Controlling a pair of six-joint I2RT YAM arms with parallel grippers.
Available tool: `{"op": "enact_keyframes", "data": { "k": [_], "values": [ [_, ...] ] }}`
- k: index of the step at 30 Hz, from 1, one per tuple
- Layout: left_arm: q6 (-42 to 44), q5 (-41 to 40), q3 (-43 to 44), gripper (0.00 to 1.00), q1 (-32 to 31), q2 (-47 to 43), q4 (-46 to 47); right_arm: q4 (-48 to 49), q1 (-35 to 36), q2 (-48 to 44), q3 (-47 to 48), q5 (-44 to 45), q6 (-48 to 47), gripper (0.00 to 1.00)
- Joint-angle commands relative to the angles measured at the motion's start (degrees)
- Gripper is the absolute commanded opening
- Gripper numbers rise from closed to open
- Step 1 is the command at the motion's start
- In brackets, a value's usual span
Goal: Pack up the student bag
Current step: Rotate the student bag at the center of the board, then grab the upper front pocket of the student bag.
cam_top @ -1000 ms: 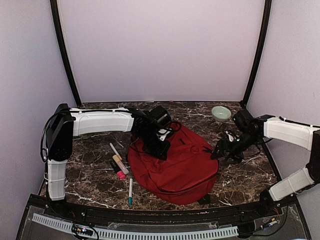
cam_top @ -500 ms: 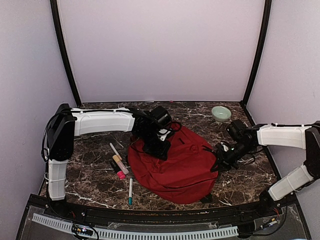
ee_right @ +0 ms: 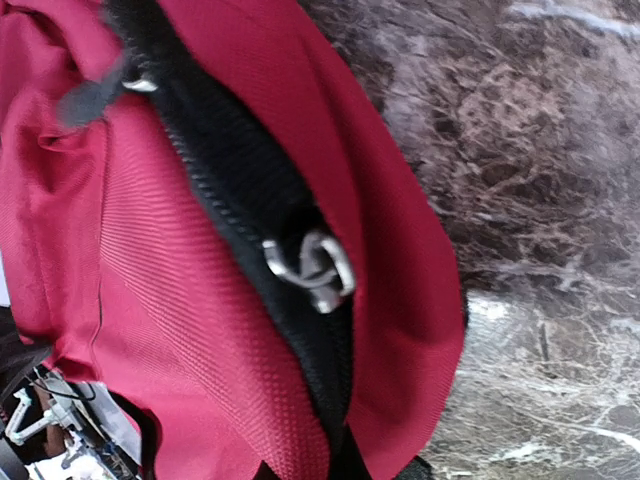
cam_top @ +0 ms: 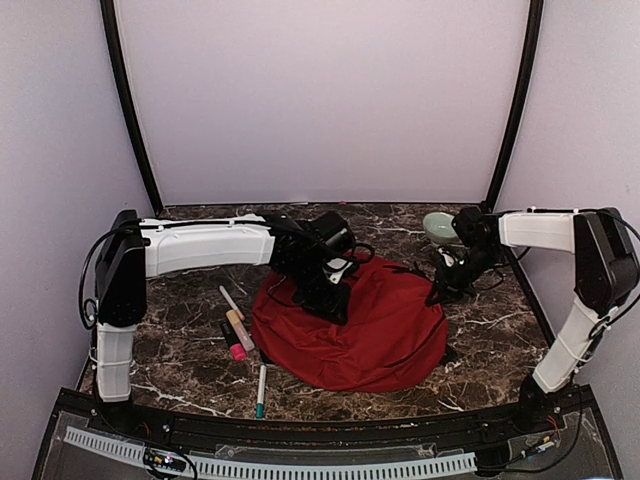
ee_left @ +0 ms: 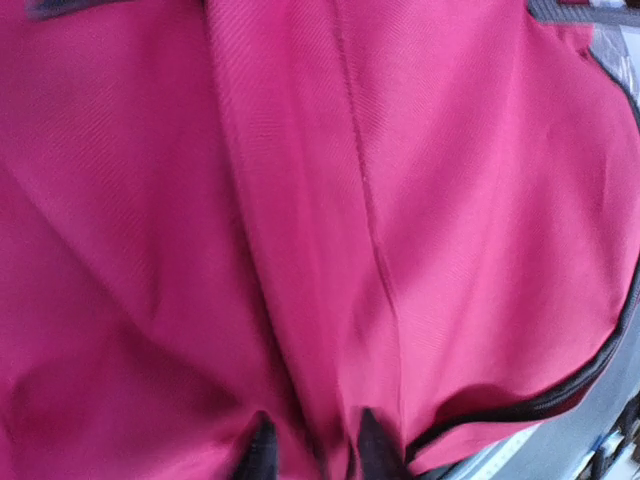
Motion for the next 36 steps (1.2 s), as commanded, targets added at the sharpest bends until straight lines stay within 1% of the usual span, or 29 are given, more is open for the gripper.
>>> {"op": "enact_keyframes", "data": {
  "k": [1,3,4,5,9,10,13,15,18,22,25,28,30,36],
  "values": [
    [8.1,-6.0,4.6,0.43,-0.3,-5.0,-8.6,-2.2,-0.9,-2.6,-2.6,2.8,-3.2,0.04],
    [11.7,-8.6,6.3,0.52,0.3,-6.2,-9.5,-2.9,-0.9,-4.0,-3.4,2.6,-3.3,0.11],
    [13.6,-9.0,7.0,0.56,0.9,-6.5,-9.6,-3.4,-0.9,-4.6,-3.5,2.8,-3.3,0.15],
    [15.4,-9.2,7.7,0.57,1.5,-6.6,-9.6,-4.1,-0.9,-5.2,-3.3,3.5,-3.2,0.18],
    [23.5,-9.1,8.5,0.59,4.5,-6.3,-6.7,-6.7,-0.9,-9.4,-1.7,6.2,-2.1,0.34],
    [24.8,-7.4,8.6,0.59,5.7,-5.9,-5.5,-7.4,-0.9,-10.1,-1.5,6.8,-1.6,0.38],
    [26.7,-0.3,9.6,0.58,9.9,-3.9,-1.7,-8.7,-0.9,-12.6,-1.6,7.7,0.1,0.44],
    [30.4,2.8,9.8,0.58,11.1,-2.8,1.1,-9.2,-0.9,-14.5,-2.1,8.0,1.4,0.47],
    [36.8,2.7,9.4,0.56,11.2,-0.7,5.4,-9.6,-0.9,-17.9,-3.7,7.9,4.0,0.49],
    [43.0,5.3,8.5,0.54,11.4,2.2,13.0,-9.6,-0.7,-22.6,-6.4,6.9,7.5,0.5],
    [47.1,7.8,3.4,0.54,11.5,2.1,23.0,-9.8,-0.7,-25.7,-7.7,6.5,10.1,0.5],
    [52.4,10.1,-0.7,0.52,11.6,2.4,30.2,-10.1,-0.6,-28.3,-8.6,6.2,12.3,0.5],
    [54.7,10.0,-0.9,0.5,11.8,3.2,31.9,-10.2,-0.5,-29.9,-9.0,6.2,13.8,0.5],
    [63.8,15.6,-1.5,0.51,12.5,5.6,30.2,-10.6,-0.3,-33.2,-11.2,6.3,16.6,0.5]
  ]
}}
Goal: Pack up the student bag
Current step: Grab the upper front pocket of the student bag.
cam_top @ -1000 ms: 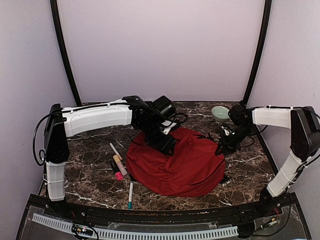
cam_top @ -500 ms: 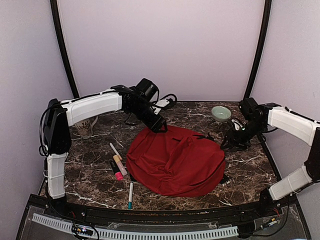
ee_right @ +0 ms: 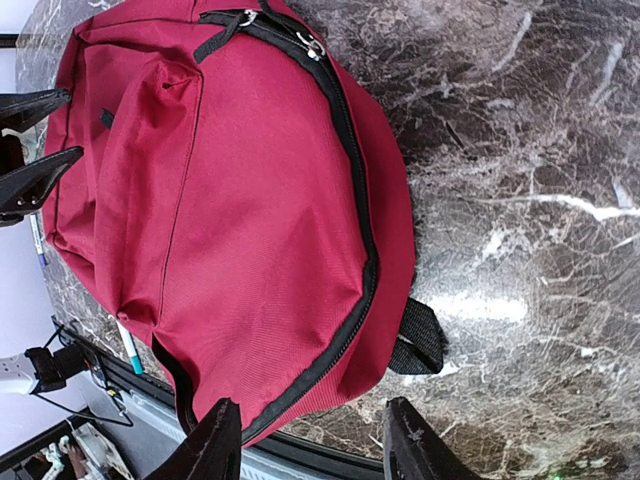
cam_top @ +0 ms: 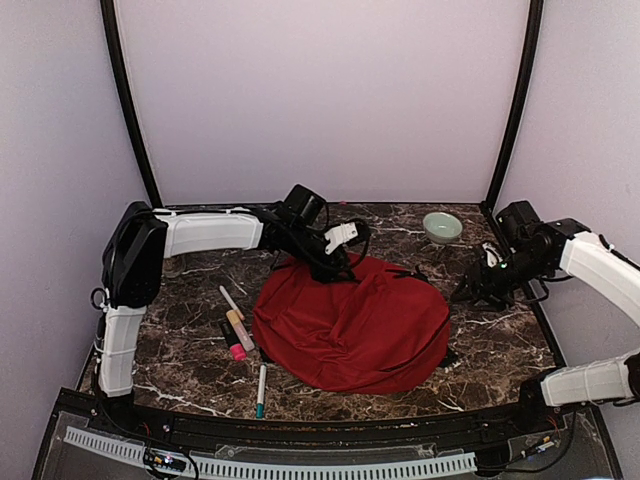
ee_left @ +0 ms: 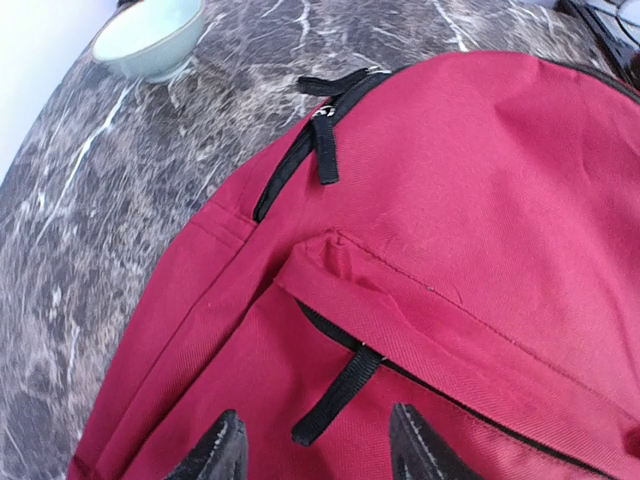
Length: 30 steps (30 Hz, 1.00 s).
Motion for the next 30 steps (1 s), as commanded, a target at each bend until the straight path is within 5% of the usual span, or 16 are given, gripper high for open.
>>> {"op": "enact_keyframes", "data": {
  "k": [1,15,20,30],
  "values": [
    [10.1,5.0,-1.2,0.51,0.5,1.0,2.4,-1.0,0.2,-2.4,-2.1,-0.2,3.6,0.5],
    [8.5,10.2,3.9,0.49,1.5,8.3,1.8,-2.7,0.5,-5.1,-3.4,0.0,5.6,0.49],
    [7.0,9.9,4.0,0.3,1.5,6.3,0.5,-1.1,0.5,-3.8,-3.5,-0.1,5.3,0.49],
    [5.6,10.1,1.8,0.14,1.1,3.8,-0.1,2.2,0.6,-0.3,-3.7,-1.4,4.0,0.48]
  ]
}}
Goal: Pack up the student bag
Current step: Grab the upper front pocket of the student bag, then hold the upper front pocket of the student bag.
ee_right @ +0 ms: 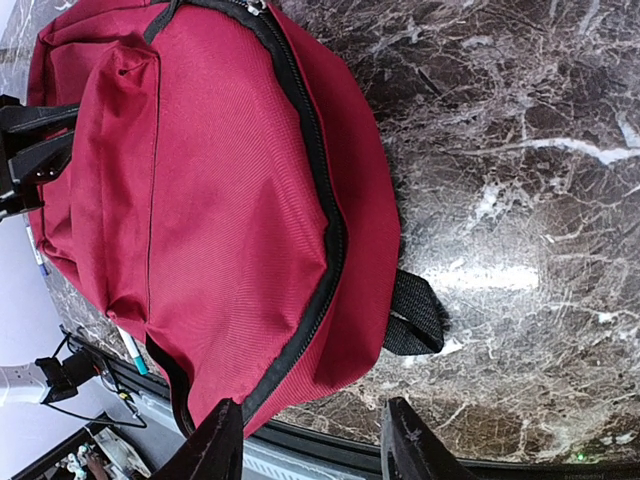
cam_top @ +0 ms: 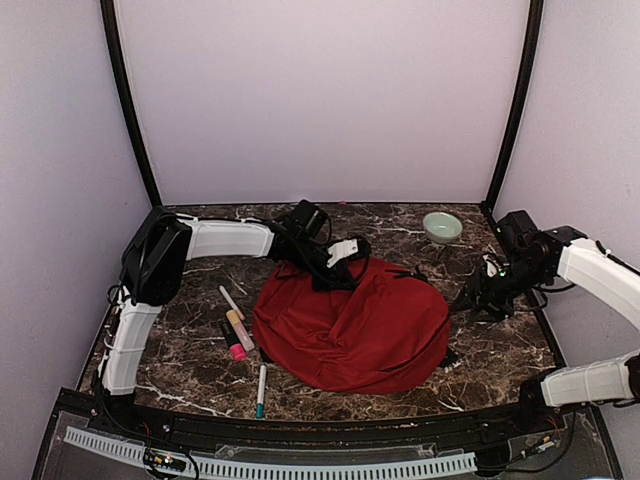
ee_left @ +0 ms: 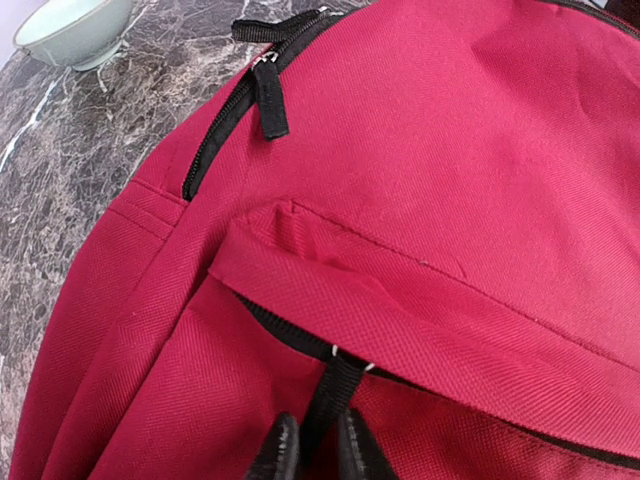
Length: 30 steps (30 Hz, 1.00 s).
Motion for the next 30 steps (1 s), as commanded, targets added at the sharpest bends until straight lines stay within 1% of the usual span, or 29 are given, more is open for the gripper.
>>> {"op": "enact_keyframes", "data": {
  "k": [1,4,7,12,18,23,30],
  "values": [
    [-1.4,1.3,-0.5,0.1,-0.2,-4.4,-0.9,2.5,0.5,1.4,0.3,-1.0,-0.8,0.48],
    [-2.6,1.7,0.7,0.0,-0.3,-4.5,-2.1,3.0,0.5,1.9,0.8,-1.1,-0.9,0.48],
    [-4.5,2.0,0.8,0.0,-0.3,-4.9,-3.0,3.3,0.5,2.4,1.1,-1.1,-1.0,0.48],
    [-11.5,-2.8,1.2,0.0,-0.2,-6.7,-4.3,3.4,0.5,3.3,4.0,-0.3,-1.3,0.48],
    [-16.0,-1.1,0.8,0.0,-0.3,-10.4,-6.8,5.9,0.9,6.5,8.6,-0.7,-0.8,0.48],
    [-18.7,-2.9,1.3,0.0,-0.3,-10.9,-12.0,10.6,3.9,12.4,12.2,-2.5,0.7,0.49],
    [-20.8,-4.7,-0.5,0.0,-1.3,-13.4,-15.3,14.5,10.0,25.9,21.5,-1.9,2.7,0.51]
  ]
}}
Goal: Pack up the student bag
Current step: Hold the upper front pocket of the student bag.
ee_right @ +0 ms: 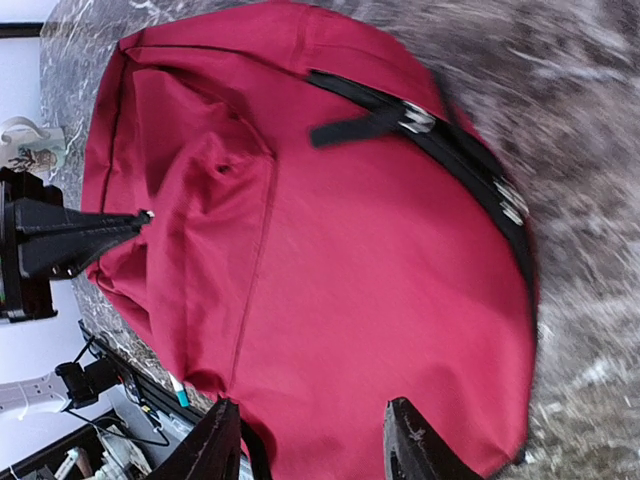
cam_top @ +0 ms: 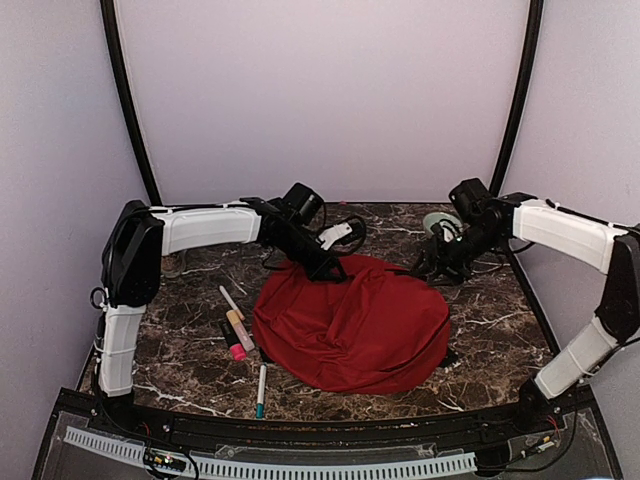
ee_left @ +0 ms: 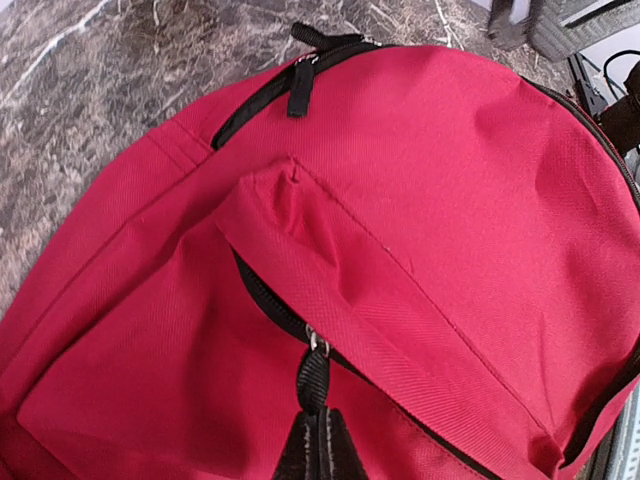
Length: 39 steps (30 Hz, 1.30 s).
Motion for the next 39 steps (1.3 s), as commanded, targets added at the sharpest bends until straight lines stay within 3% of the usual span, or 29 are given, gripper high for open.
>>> {"op": "enact_keyframes", "data": {
  "k": [1,8,16,19,25,28,39],
  "values": [
    [-2.5,-1.4,-1.3,0.0,-1.1,-6.0,-3.6,6.0,3.9,8.7,6.4,-0.9,1.8,0.52],
    [-5.2,-2.7,-4.1,0.0,-3.3,-8.5,-3.3,4.6,8.4,23.3,19.8,-2.1,-0.5,0.61],
    [-7.7,-4.3,-6.3,0.0,-5.1,-10.1,-3.1,5.8,9.2,28.5,24.5,-2.2,1.8,0.61],
    [-8.1,-4.7,-6.3,0.0,-5.6,-10.1,-2.9,5.6,9.9,29.8,25.0,-2.9,1.6,0.53],
    [-8.2,-5.2,-5.8,0.0,-6.6,-10.5,-3.3,6.8,10.5,29.6,23.5,-3.2,2.1,0.14],
    [-8.6,-5.8,-6.3,0.0,-7.2,-11.0,-4.1,6.9,10.5,30.7,25.9,-3.8,2.4,0.02],
    [-11.7,-7.2,-9.9,0.0,-9.2,-14.7,-4.7,7.4,10.6,34.8,32.0,-6.2,-0.1,0.0]
  ]
}}
